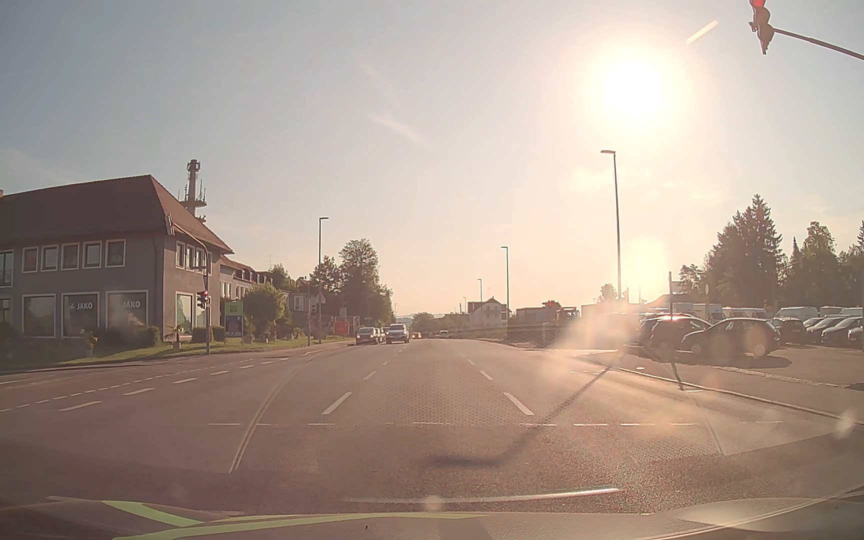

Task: Follow the waypoints while adhering to traffic rules and regulations

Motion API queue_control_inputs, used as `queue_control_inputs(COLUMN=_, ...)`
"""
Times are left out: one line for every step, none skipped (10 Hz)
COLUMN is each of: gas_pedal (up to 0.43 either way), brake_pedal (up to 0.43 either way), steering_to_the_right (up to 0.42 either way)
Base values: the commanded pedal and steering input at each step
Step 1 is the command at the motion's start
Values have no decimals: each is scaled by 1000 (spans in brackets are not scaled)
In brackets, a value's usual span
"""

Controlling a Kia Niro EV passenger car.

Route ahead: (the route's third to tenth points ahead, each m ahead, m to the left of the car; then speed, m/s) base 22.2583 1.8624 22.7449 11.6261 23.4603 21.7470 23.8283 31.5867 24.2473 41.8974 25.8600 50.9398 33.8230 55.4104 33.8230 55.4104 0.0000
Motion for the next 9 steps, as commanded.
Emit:
queue_control_inputs(gas_pedal=0, brake_pedal=323, steering_to_the_right=0)
queue_control_inputs(gas_pedal=0, brake_pedal=323, steering_to_the_right=0)
queue_control_inputs(gas_pedal=0, brake_pedal=317, steering_to_the_right=0)
queue_control_inputs(gas_pedal=0, brake_pedal=317, steering_to_the_right=0)
queue_control_inputs(gas_pedal=0, brake_pedal=323, steering_to_the_right=0)
queue_control_inputs(gas_pedal=0, brake_pedal=323, steering_to_the_right=0)
queue_control_inputs(gas_pedal=0, brake_pedal=317, steering_to_the_right=0)
queue_control_inputs(gas_pedal=0, brake_pedal=323, steering_to_the_right=0)
queue_control_inputs(gas_pedal=0, brake_pedal=323, steering_to_the_right=0)
